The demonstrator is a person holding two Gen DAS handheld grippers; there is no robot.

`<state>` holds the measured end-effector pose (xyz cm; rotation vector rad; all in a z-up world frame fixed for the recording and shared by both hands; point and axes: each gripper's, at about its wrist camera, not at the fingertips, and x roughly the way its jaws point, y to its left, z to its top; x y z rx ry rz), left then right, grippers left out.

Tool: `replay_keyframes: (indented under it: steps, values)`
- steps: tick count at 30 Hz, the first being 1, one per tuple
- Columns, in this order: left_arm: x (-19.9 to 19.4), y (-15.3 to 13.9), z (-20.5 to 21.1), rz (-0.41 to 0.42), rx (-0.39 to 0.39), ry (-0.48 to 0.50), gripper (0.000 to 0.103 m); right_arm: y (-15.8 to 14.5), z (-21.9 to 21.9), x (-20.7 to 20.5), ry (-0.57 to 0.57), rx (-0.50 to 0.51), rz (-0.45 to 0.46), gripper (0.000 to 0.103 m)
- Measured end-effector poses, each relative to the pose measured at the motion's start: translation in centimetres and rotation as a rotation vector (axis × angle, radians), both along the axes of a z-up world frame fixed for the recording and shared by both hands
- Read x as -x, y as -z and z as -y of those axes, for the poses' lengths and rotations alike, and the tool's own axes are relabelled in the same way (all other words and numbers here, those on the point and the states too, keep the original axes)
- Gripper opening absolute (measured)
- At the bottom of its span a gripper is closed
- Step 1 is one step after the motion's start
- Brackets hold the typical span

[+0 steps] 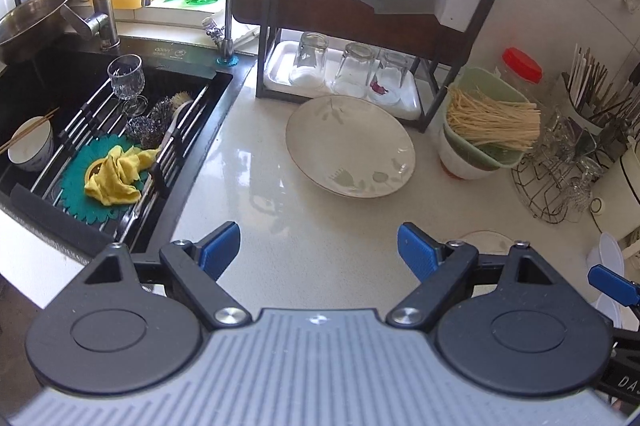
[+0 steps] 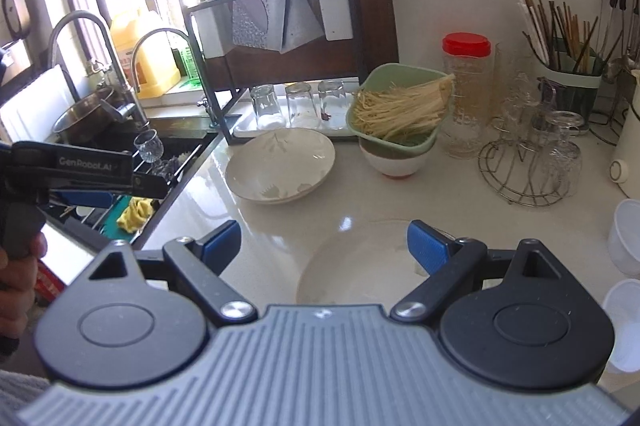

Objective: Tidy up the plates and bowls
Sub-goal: 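Move the left tool to the second leaf-pattern plate by the dish rack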

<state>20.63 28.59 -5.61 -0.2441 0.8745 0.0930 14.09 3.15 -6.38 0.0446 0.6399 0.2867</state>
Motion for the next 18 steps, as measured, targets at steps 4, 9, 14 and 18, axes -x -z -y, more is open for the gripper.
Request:
replay_keyframes:
  steps: [4,9,14,18]
  values:
    - [-1.3,0.7,-2.1,-0.006,0.006,0.011,0.089,0.5,-1.5,-1.5,0.032,-0.014,-0.020,0.091]
    - [-3.2,1.7,-5.0,-0.021,0.039,0.003,0.089,1.1,-3.4,-3.2,0.055,-0.013,-0.042,0.091]
    - [-4.8,2.3,-7.4,-0.019,0.050,0.019,0.089,2.0,-5.3,-4.9,0.076,-0.016,-0.059,0.091]
    - [-6.4,2.6,-9.3,-0.019,0.053,0.020,0.089,2.4,-6.7,-6.6,0.087,-0.029,-0.070,0.091]
